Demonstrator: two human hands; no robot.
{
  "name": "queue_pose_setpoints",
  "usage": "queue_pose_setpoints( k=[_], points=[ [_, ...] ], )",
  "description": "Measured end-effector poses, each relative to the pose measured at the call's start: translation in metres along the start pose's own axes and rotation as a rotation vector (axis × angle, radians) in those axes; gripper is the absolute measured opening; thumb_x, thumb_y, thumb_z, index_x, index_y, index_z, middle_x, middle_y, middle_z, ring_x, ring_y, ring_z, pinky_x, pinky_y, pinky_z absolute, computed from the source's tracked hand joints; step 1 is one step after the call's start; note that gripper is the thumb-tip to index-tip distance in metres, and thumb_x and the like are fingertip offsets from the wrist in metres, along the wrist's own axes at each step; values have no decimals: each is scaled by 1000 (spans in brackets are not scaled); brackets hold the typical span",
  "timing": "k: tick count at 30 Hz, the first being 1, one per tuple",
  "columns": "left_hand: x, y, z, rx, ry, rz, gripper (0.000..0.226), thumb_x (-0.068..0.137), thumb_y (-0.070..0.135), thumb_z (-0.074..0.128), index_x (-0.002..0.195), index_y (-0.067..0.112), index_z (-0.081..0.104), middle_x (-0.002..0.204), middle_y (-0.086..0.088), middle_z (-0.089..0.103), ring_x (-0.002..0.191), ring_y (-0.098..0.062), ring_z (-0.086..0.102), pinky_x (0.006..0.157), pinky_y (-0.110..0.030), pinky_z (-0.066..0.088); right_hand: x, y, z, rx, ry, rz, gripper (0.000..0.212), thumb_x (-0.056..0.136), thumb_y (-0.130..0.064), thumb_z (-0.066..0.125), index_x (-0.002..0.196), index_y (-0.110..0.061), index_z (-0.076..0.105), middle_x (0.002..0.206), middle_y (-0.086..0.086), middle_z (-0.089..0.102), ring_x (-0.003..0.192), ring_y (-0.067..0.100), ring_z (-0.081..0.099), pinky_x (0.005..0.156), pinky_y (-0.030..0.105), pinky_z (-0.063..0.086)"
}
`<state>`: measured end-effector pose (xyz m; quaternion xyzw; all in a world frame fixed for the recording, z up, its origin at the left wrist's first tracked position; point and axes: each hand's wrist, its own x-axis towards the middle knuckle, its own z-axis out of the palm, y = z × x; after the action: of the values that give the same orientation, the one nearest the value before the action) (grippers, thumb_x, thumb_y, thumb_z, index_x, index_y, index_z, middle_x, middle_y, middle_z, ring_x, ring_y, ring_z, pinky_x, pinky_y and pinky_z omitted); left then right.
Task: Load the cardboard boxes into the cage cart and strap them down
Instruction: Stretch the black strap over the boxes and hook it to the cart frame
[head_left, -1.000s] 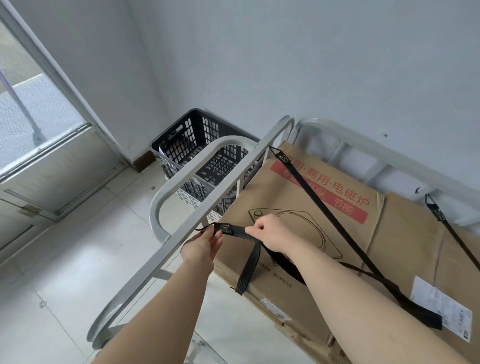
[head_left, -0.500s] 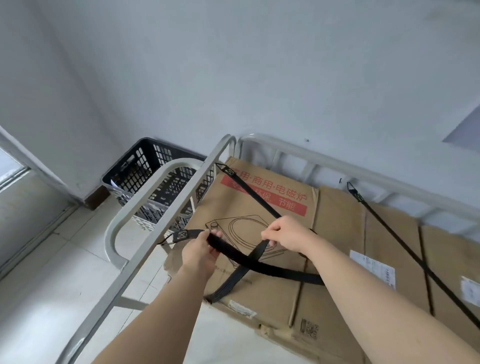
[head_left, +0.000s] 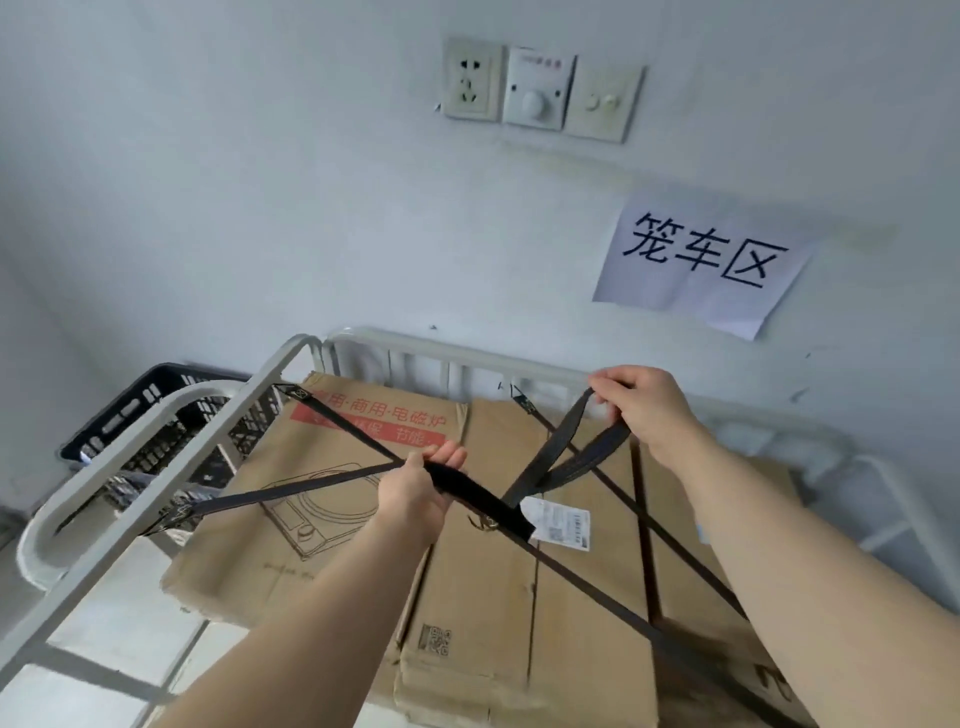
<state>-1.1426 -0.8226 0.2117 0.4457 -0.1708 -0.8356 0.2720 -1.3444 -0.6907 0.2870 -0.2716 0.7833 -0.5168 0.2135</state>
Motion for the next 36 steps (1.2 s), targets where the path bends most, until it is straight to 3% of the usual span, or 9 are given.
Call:
queue_pose_setpoints(
  k=[5, 9, 11, 16, 20, 24, 30, 33, 36],
  points=[
    [-33, -64, 76, 39, -99, 16, 29, 106, 19, 25, 113, 0, 46, 126, -18, 58, 116, -32, 58, 91, -42, 45, -16, 19, -115, 61, 41, -50, 10, 87, -18, 66, 84, -23, 74, 70, -5, 68, 61, 8, 55, 61, 19, 47],
    [-60, -108, 137, 110, -196, 10, 31, 106, 16, 26, 120, -1, 47, 121, -17, 62, 97, -30, 64, 84, -44, 48, -29, 33, -197, 173, 103, -40, 14, 89, -13, 63, 86, -22, 74, 76, -2, 69, 74, 11, 60, 72, 24, 50],
    [-69, -127, 163, 141, -212, 31, 27, 105, 13, 24, 117, 0, 44, 123, -19, 60, 99, -32, 63, 88, -46, 48, -35, 44, -231, 148, 119, -27, 16, 90, -13, 61, 88, -24, 73, 80, -3, 69, 78, 10, 61, 79, 24, 50],
    [-84, -163, 208, 160, -259, 0, 31, 106, 15, 21, 123, 0, 42, 132, -20, 54, 123, -33, 53, 97, -46, 42, -48, 77, -287, 69, 106, 41, 28, 91, -3, 53, 90, -25, 69, 88, -6, 69, 81, 3, 64, 69, 12, 46],
    [-87, -190, 235, 226, -272, -16, 39, 106, 22, 24, 126, -2, 46, 128, -19, 58, 118, -32, 56, 96, -47, 42, -53, 115, -306, 28, 87, 113, 34, 89, 1, 53, 95, -28, 68, 99, -4, 71, 98, 8, 64, 82, 17, 46],
    [-83, -213, 255, 286, -282, -44, 39, 106, 25, 24, 118, -1, 51, 122, -18, 61, 109, -32, 58, 98, -48, 43, -50, 150, -310, -9, 65, 203, 38, 91, -1, 48, 114, -26, 65, 115, -2, 65, 110, 14, 58, 102, 30, 42],
    [-70, -231, 290, 269, -309, -77, 37, 106, 23, 22, 110, 1, 52, 115, -18, 63, 106, -33, 61, 97, -48, 45, -44, 177, -316, -97, 39, 276, 52, 94, -10, 49, 144, -22, 40, 136, 3, 52, 115, 15, 52, 97, 26, 41],
    [-67, -239, 316, 256, -346, -105, 39, 106, 23, 21, 114, 0, 51, 113, -19, 63, 105, -33, 61, 93, -47, 46, -37, 174, -310, -10, -112, 206, 58, 90, -7, 57, 143, -23, 41, 144, -2, 45, 129, 12, 43, 108, 29, 31],
    [-61, -246, 333, 246, -362, -112, 39, 106, 23, 20, 117, 0, 49, 113, -21, 62, 106, -35, 60, 93, -47, 46, -25, 171, -294, 12, -214, 164, 43, 85, -14, 64, 126, -27, 60, 124, -3, 63, 113, 13, 59, 101, 34, 42]
  ],
)
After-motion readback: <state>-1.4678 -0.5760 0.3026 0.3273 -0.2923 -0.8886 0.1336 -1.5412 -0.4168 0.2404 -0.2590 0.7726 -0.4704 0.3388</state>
